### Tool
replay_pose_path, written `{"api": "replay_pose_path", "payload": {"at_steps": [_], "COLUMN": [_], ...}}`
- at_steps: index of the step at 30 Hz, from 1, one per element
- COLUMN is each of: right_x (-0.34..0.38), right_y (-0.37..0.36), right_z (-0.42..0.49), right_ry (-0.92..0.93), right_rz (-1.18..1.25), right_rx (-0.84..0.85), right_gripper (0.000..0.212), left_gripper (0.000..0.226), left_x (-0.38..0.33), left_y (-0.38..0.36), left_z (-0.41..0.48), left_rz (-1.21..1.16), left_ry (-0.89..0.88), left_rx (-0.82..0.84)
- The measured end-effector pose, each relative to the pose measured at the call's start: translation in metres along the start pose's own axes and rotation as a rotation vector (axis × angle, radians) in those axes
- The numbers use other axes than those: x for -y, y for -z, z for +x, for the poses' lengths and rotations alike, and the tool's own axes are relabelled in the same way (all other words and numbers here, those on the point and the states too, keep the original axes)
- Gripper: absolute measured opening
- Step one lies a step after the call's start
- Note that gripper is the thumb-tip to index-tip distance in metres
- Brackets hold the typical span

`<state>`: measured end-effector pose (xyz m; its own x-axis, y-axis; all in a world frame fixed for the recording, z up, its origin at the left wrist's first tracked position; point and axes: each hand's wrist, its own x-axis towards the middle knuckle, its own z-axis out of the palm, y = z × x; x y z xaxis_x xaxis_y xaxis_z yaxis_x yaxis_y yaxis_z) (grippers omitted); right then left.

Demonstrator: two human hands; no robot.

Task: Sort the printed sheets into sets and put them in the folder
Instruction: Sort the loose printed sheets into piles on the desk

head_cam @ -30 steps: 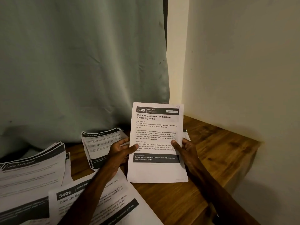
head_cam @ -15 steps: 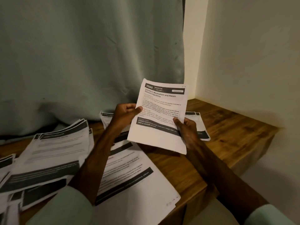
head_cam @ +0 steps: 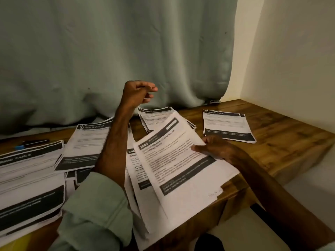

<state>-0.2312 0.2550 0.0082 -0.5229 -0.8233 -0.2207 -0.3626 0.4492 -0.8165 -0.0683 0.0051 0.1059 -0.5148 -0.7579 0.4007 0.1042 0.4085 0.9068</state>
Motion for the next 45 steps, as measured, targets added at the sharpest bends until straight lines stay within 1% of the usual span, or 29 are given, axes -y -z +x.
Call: {"api": "replay_pose_path", "payload": {"at_steps": [1,3,6,8,11,14,16,19,21,23,25,26,29,31,34,36,40,43,45], "right_x": [-0.002,-0.007,-0.012,-0.013,-0.008,-0.008,-0.013,-0.022,-0.024,-0.022,-0.024,-0.026,-0.05,-0.07,-0.096,-0.105,-0.12,-0.144,-0.147], "right_y": [-0.008,-0.024,-0.037,-0.039,-0.041,-0.047,-0.056,-0.07,-0.069,-0.059,-0.043,-0.034,0.003,0.036,0.083,0.104,0.136,0.169,0.18], "right_z": [-0.001,0.001,0.004,0.001,-0.009,-0.014,-0.012,-0.006,-0.002,0.002,0.01,0.015,0.038,0.057,0.084,0.094,0.118,0.153,0.161], "right_ry": [0.012,0.074,0.215,0.288,0.37,0.414,0.405,0.368,0.352,0.362,0.318,0.281,0.127,0.042,-0.107,-0.192,-0.287,-0.331,-0.333], "right_rz": [0.011,-0.006,-0.078,-0.147,-0.177,-0.153,-0.217,-0.324,-0.324,-0.324,-0.281,-0.263,-0.25,-0.328,-0.54,-0.593,-0.572,-0.607,-0.574], "right_rx": [0.028,0.018,-0.045,-0.111,-0.221,-0.225,-0.237,-0.31,-0.36,-0.409,-0.463,-0.506,-0.709,-0.796,-0.85,-0.8,-0.701,-0.611,-0.59], "right_gripper": [0.015,0.016,0.021,0.019,0.015,0.022,0.025,0.035,0.043,0.043,0.037,0.037,0.041,0.047,0.06,0.066,0.082,0.099,0.109], "left_gripper": [0.018,0.014,0.012,0.014,0.015,0.014,0.015,0.017,0.016,0.014,0.012,0.009,0.007,0.012,0.015,0.015,0.01,0.009,0.009], "left_x": [0.001,0.005,0.01,0.013,0.017,0.022,0.024,0.027,0.03,0.033,0.038,0.042,0.054,0.065,0.083,0.091,0.097,0.096,0.095], "left_y": [-0.005,-0.017,-0.029,-0.034,-0.034,-0.032,-0.035,-0.044,-0.053,-0.065,-0.08,-0.087,-0.108,-0.119,-0.13,-0.134,-0.141,-0.143,-0.143], "left_z": [-0.002,-0.007,-0.01,-0.011,-0.009,-0.005,-0.004,-0.007,-0.01,-0.015,-0.021,-0.024,-0.035,-0.043,-0.049,-0.05,-0.05,-0.05,-0.051], "left_rz": [0.016,0.075,0.199,0.259,0.296,0.321,0.357,0.412,0.435,0.447,0.479,0.508,0.577,0.642,0.721,0.745,0.801,0.802,0.786], "left_ry": [0.012,0.029,0.045,0.04,0.032,0.026,0.021,0.03,0.03,0.034,0.011,-0.005,-0.009,-0.04,-0.092,-0.129,-0.135,-0.137,-0.137], "left_rx": [0.047,0.166,0.36,0.447,0.462,0.439,0.433,0.47,0.5,0.525,0.563,0.586,0.668,0.709,0.724,0.706,0.717,0.715,0.714]}}
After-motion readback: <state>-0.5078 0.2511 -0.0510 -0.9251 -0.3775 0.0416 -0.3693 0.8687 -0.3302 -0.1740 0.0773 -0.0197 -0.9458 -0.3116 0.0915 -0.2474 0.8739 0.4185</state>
